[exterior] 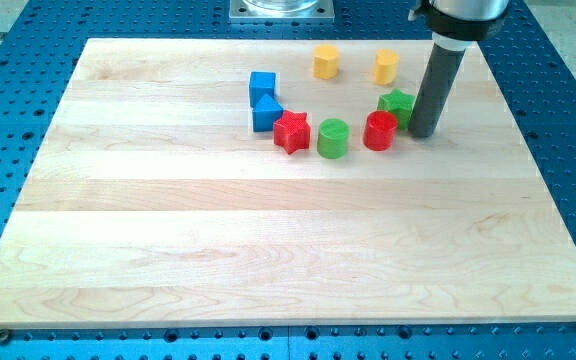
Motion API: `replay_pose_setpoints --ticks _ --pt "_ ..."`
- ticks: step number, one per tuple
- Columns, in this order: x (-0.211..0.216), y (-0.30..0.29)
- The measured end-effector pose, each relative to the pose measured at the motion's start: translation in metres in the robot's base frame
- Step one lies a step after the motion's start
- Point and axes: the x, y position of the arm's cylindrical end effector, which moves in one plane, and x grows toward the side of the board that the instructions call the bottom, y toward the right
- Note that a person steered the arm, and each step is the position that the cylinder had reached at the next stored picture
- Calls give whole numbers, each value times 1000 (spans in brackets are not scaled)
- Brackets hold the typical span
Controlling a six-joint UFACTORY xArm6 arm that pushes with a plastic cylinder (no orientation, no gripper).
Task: Move the green star above the red circle
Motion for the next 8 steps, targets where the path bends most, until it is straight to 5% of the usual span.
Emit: replay_pose_setpoints --ticks 1,3,5,7,8 --pt "-19 19" --pt "53 -82" --pt "51 -38" --pt "22 -65" --pt "27 -11"
